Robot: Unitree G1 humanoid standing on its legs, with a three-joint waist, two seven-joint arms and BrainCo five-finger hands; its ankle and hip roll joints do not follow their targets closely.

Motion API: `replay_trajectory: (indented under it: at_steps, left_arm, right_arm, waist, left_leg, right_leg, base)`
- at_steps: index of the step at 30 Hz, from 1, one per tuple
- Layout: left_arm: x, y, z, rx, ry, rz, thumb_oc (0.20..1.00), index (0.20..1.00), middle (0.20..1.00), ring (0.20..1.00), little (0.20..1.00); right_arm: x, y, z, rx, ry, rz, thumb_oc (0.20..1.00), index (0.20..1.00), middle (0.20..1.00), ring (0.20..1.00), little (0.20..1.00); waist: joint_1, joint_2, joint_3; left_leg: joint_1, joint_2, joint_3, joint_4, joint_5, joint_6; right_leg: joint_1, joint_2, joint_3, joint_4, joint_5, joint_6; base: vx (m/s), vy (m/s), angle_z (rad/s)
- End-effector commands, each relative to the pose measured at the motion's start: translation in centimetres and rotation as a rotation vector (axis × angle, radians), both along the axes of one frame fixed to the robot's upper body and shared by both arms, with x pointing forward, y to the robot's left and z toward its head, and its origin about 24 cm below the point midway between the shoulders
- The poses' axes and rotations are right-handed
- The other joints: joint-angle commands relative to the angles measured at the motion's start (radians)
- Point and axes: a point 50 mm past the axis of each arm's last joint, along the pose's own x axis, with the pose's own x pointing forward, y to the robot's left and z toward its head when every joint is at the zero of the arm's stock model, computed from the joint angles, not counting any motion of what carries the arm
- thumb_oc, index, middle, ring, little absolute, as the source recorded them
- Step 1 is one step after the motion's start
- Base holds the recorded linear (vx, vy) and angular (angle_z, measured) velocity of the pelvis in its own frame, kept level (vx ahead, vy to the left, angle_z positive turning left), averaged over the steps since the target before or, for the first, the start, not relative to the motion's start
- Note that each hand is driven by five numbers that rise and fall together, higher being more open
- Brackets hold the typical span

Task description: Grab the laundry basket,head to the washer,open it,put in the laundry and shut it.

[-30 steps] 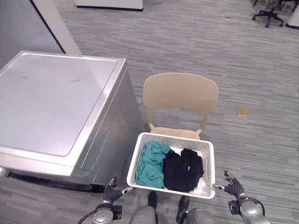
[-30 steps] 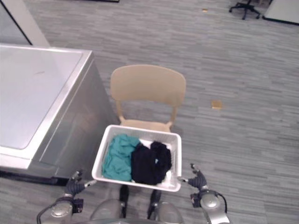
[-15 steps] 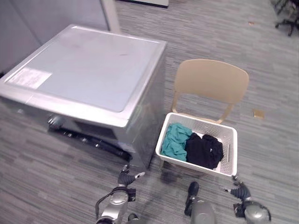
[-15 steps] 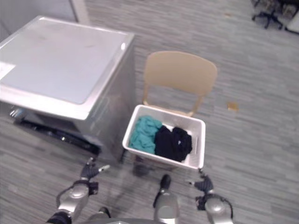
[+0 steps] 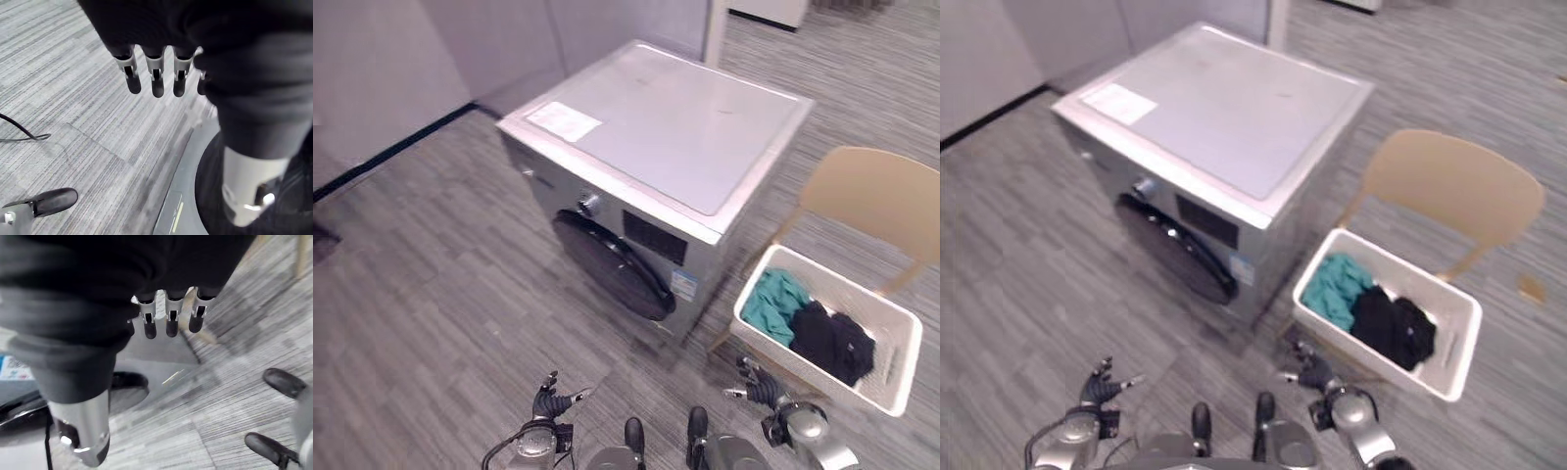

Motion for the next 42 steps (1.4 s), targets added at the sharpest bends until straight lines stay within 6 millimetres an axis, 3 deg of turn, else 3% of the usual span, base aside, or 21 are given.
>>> replay_trajectory:
  at_steps: [1,6,7,9,16,27,29,32,33,35,36,37,39,41,42]
  left_arm:
    - [1.8,0.6,1.1,0.041,-0.073,-0.021,1.0,1.0,1.0,1.0,1.0]
    - [1.2,0.7,0.9,0.05,-0.068,-0.013,1.0,1.0,1.0,1.0,1.0]
    - [1.2,0.7,1.0,0.051,-0.076,-0.001,1.0,1.0,1.0,1.0,1.0]
    - [1.1,1.0,1.1,0.051,-0.083,0.017,1.0,1.0,1.0,1.0,1.0]
    - [1.1,1.2,1.3,0.051,-0.092,-0.006,1.0,1.0,1.0,1.0,1.0]
    - [3.5,0.8,2.8,0.028,-0.206,0.007,1.0,1.0,1.0,1.0,1.0]
    - [4.3,1.0,3.3,0.033,-0.232,0.006,1.0,1.0,1.0,1.0,1.0]
    - [5.4,0.8,3.9,0.04,-0.257,0.0,1.0,1.0,1.0,1.0,1.0]
    - [5.4,0.8,3.9,0.04,-0.257,0.0,1.0,1.0,1.0,1.0,1.0]
    - [6.1,0.6,4.0,0.057,-0.254,-0.027,1.0,1.0,1.0,1.0,1.0]
    - [6.7,0.1,4.2,0.068,-0.26,-0.066,1.0,1.0,1.0,1.0,1.0]
    - [7.1,-0.1,4.3,0.069,-0.263,-0.082,1.0,1.0,1.0,1.0,1.0]
    - [8.0,-0.2,4.8,0.083,-0.285,-0.106,1.0,1.0,1.0,1.0,1.0]
    - [8.2,0.0,5.0,0.089,-0.295,-0.096,1.0,1.0,1.0,1.0,1.0]
    - [8.3,0.0,5.0,0.089,-0.298,-0.099,1.0,1.0,1.0,1.0,1.0]
  right_arm:
    - [1.5,3.1,1.8,0.079,-0.109,0.09,1.0,1.0,1.0,1.0,1.0]
    - [4.2,3.9,4.7,0.059,-0.274,0.095,1.0,1.0,1.0,1.0,1.0]
    - [5.9,3.6,6.3,0.041,-0.363,0.053,1.0,1.0,1.0,1.0,1.0]
    - [7.2,3.2,7.9,0.048,-0.439,0.003,1.0,1.0,1.0,1.0,1.0]
    - [10.3,2.7,9.4,0.05,-0.476,-0.086,1.0,1.0,1.0,1.0,1.0]
    - [15.4,2.3,14.0,0.046,-0.586,-0.209,1.0,1.0,1.0,1.0,1.0]
    - [15.9,3.5,14.9,0.074,-0.599,-0.163,1.0,1.0,1.0,1.0,1.0]
    - [14.5,11.4,17.5,0.243,-0.668,0.14,1.0,1.0,1.0,1.0,1.0]
    - [14.5,11.4,17.5,0.243,-0.668,0.14,1.0,1.0,1.0,1.0,1.0]
    - [12.7,16.8,20.0,0.368,-0.71,0.357,1.0,1.0,1.0,1.0,1.0]
    - [11.3,20.4,22.7,0.501,-0.739,0.494,1.0,1.0,1.0,1.0,1.0]
    - [10.7,22.0,24.7,0.572,-0.765,0.55,1.0,1.0,1.0,1.0,1.0]
    - [10.2,23.2,28.4,0.694,-0.849,0.556,1.0,1.0,1.0,1.0,1.0]
    - [10.7,22.9,29.9,0.71,-0.899,0.527,1.0,1.0,1.0,1.0,1.0]
    - [10.8,22.8,30.0,0.709,-0.903,0.525,1.0,1.0,1.0,1.0,1.0]
  waist:
    - [0.021,-0.056,0.001]
    - [0.054,-0.049,0.002]
    - [0.068,-0.046,0.007]
    - [0.083,-0.044,0.015]
    - [0.147,-0.033,0.051]
    - [0.223,-0.003,0.129]
    - [0.239,-0.007,0.145]
    - [0.283,-0.024,0.168]
    - [0.282,-0.024,0.169]
    - [0.317,-0.032,0.175]
    - [0.35,-0.038,0.171]
    - [0.37,-0.04,0.17]
    - [0.402,-0.037,0.167]
    - [0.421,-0.034,0.154]
    - [0.42,-0.032,0.159]
  left_leg:
    - [0.031,-0.03,-0.035,0.071,-0.124,-0.002]
    - [0.029,-0.038,-0.07,0.061,-0.12,0.001]
    - [0.015,-0.043,-0.082,0.059,-0.115,0.003]
    - [-0.001,-0.047,-0.092,0.057,-0.11,0.005]
    - [-0.085,-0.058,-0.123,0.054,-0.085,0.01]
    - [-0.237,-0.079,-0.158,0.074,-0.043,0.004]
    - [-0.251,-0.081,-0.165,0.081,-0.04,0.003]
    - [-0.261,-0.086,-0.192,0.099,-0.043,0.001]
    - [-0.261,-0.086,-0.192,0.1,-0.043,0.001]
    - [-0.267,-0.094,-0.222,0.108,-0.044,0.0]
    - [-0.275,-0.102,-0.257,0.111,-0.043,-0.003]
    - [-0.284,-0.11,-0.276,0.117,-0.041,-0.006]
    - [-0.3,-0.12,-0.311,0.117,-0.032,-0.014]
    - [-0.292,-0.112,-0.328,0.094,-0.045,-0.025]
    - [-0.305,-0.123,-0.33,0.097,-0.018,-0.021]
  right_leg:
    - [0.053,-0.068,0.018,-0.085,0.03,0.073]
    - [0.075,-0.074,-0.013,-0.107,0.026,0.075]
    - [0.069,-0.076,-0.019,-0.111,0.028,0.076]
    - [0.061,-0.079,-0.026,-0.119,0.033,0.077]
    - [0.003,-0.095,-0.05,-0.139,0.064,0.087]
    - [-0.126,-0.125,-0.075,-0.113,0.096,0.095]
    - [-0.136,-0.13,-0.082,-0.109,0.095,0.096]
    - [-0.129,-0.136,-0.1,-0.103,0.091,0.099]
    - [-0.128,-0.136,-0.101,-0.103,0.091,0.099]
    - [-0.117,-0.142,-0.128,-0.102,0.084,0.098]
    - [-0.108,-0.146,-0.158,-0.094,0.073,0.097]
    - [-0.105,-0.148,-0.17,-0.09,0.069,0.095]
    - [-0.102,-0.149,-0.198,-0.084,0.059,0.091]
    - [-0.093,-0.133,-0.203,-0.086,0.03,0.092]
    - [-0.103,-0.143,-0.214,-0.085,0.054,0.09]
  base:
    - [0.11,0.023,0.46]
    - [0.05,0.037,0.43]
    - [-0.03,0.046,0.32]
    - [-0.05,0.053,0.3]
    - [-0.09,0.026,0.16]
    - [-0.1,0.047,0.09]
    - [-0.04,0.027,0.21]
    - [-0.01,-0.003,0.19]
    - [0.02,-0.041,0.1]
    - [0.06,-0.111,0.23]
    - [0.11,-0.158,0.41]
    - [0.13,-0.159,0.48]
    - [0.1,-0.096,0.63]
    - [0.11,-0.062,0.83]
    - [0.17,-0.055,1.34]
